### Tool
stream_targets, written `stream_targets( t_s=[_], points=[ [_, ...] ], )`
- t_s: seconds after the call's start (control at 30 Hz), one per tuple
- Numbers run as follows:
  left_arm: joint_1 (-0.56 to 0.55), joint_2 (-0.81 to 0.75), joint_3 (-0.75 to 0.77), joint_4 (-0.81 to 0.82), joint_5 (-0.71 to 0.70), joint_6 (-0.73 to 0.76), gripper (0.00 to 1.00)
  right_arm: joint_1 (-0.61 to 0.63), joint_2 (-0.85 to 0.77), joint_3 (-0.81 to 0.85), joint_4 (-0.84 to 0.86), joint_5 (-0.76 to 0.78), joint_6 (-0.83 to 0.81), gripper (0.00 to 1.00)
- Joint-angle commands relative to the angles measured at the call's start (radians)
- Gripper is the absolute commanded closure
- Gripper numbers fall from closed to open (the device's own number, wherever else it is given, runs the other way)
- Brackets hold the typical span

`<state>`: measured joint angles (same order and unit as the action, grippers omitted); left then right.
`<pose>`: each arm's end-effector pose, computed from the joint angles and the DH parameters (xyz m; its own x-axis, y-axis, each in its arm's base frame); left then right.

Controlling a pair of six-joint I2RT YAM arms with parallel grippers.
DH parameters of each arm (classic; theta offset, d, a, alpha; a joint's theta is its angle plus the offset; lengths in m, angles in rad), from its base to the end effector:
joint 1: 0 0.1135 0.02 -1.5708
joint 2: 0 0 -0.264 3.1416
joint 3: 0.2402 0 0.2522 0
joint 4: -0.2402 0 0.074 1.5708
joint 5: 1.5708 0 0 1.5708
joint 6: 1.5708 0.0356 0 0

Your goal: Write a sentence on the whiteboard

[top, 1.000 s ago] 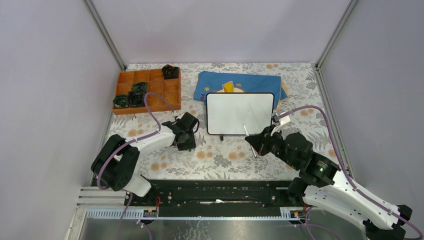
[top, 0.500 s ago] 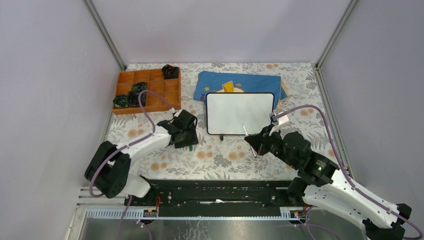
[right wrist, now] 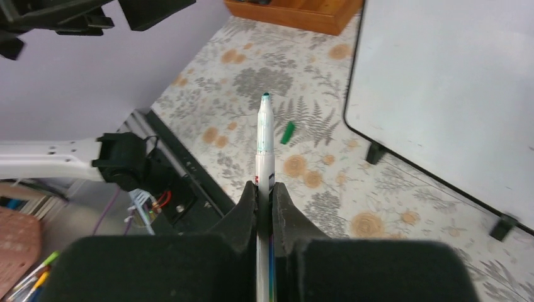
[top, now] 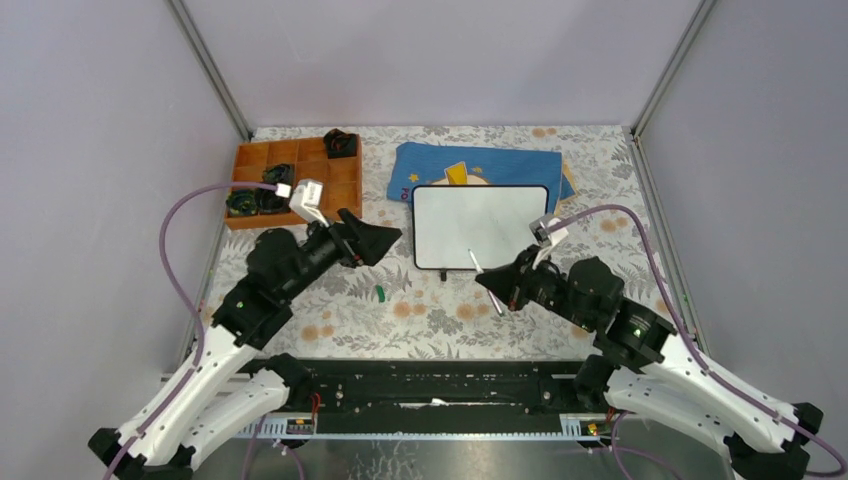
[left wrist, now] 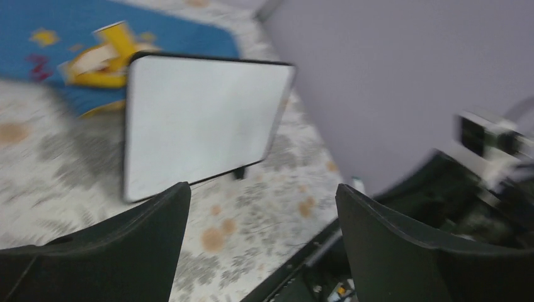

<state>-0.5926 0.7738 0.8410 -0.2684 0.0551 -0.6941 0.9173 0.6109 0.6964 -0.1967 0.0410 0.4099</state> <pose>0.1473 -0.1015 0.3524 -0.5128 -0.4247 -0.7461 0.3570 0.6848 -0.6352 0.0933 0.1195 0.3335 -0.3682 0.1742 -0.9133 -0.6780 0.6219 0.3919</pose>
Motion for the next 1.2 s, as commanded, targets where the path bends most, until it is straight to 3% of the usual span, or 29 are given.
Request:
stream_targets(
  t_s=[0.0, 0.13, 0.37, 0.6, 0.97, 1.17],
  points=[
    [0.005, -0.095, -0.119, 0.378, 0.298, 0.002, 0.07, -0.002, 0.046, 0.058, 0.172, -0.178, 0.028, 1.00],
    [0.005, -0.075, -0.141, 0.501, 0.486, -0.046, 0.06, -0.002, 0.098, 0.086, 0.275, -0.277, 0.058, 1.00],
    [0.003, -0.020, -0.161, 0.656, 0.639, -0.154, 0.09, -0.002, 0.184, 0.118, 0.398, -0.398, 0.116, 1.00],
    [-0.006, 0.012, -0.161, 0.687, 0.664, -0.166, 0.16, -0.002, 0.235, 0.125, 0.461, -0.449, 0.153, 1.00],
    [-0.033, 0.043, -0.169, 0.733, 0.667, -0.177, 0.43, -0.003, 0.261, 0.137, 0.470, -0.464, 0.158, 1.00],
    [-0.048, 0.056, -0.168, 0.738, 0.662, -0.184, 0.49, -0.002, 0.263, 0.130, 0.476, -0.459, 0.159, 1.00]
  ],
)
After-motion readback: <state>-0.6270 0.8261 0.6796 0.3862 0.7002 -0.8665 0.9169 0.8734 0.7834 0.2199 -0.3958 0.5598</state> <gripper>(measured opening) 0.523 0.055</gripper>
